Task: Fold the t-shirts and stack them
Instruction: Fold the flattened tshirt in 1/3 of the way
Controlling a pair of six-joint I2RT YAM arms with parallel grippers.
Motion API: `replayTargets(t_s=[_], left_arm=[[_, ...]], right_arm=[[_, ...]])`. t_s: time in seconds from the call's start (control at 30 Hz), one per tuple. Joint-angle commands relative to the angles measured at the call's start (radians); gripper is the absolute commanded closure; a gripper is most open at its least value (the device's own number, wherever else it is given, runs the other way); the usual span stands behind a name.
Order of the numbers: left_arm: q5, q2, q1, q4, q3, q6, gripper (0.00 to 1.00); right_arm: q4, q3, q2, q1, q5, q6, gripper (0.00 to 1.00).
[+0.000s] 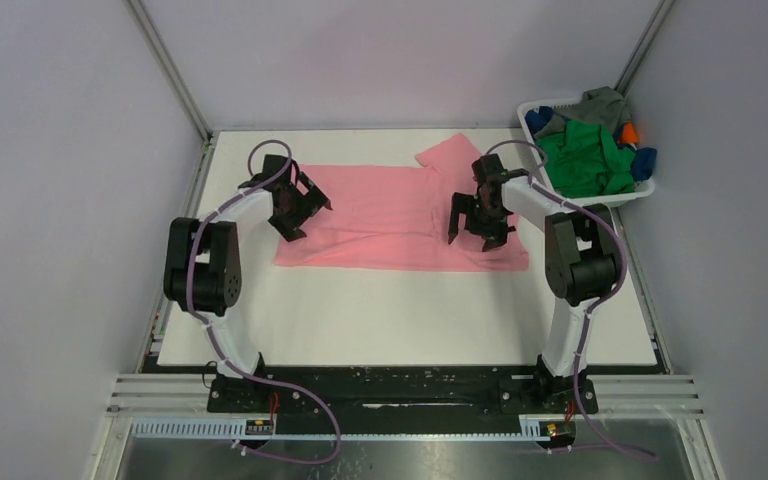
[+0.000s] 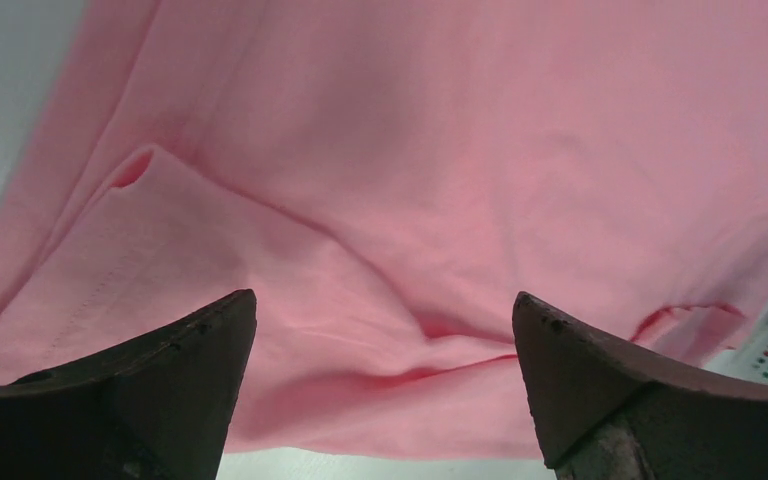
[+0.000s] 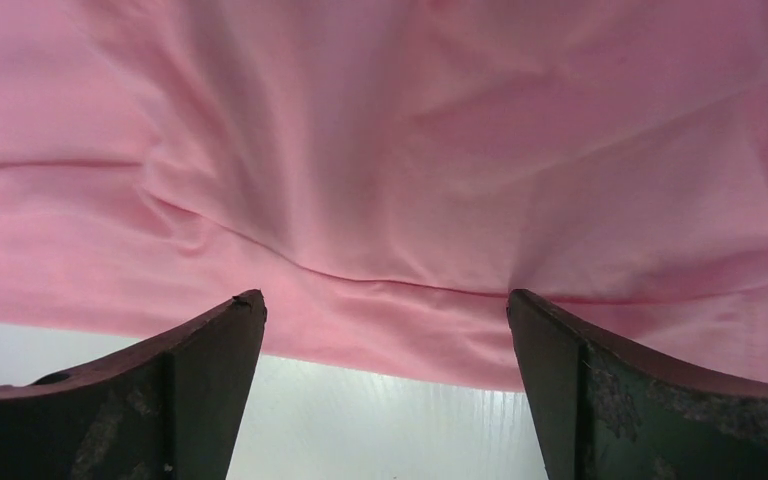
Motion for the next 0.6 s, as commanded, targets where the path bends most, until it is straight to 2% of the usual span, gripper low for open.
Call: replayTargets(t_s=[0.0,0.17,0.33,0.57], left_arm=[[0.032,0.029,0.010,0.035,-0.097,-0.015,0.01],[0.003,-0.120,0.006,0.081,-0.314,-0.021,0.01],[0.007,-0.264,-0.012,0.073,-0.489,-0.022,0.01],[-0.064,-0.514,-0.054,-0.022,-0.695,-0.070,0.01]], right_arm=[[0.111,-0.104,-0.017,0.009,-0.036,0.049,0.01],[0.183,-0.375,-0.161,0.023,-0.063,0.089,0.01],[0.177,-0.605,-0.322,0.054,-0.078,0.109,0.01],[0.088,-0.766,-0.541,0.118,-0.027,0.159,0.00]])
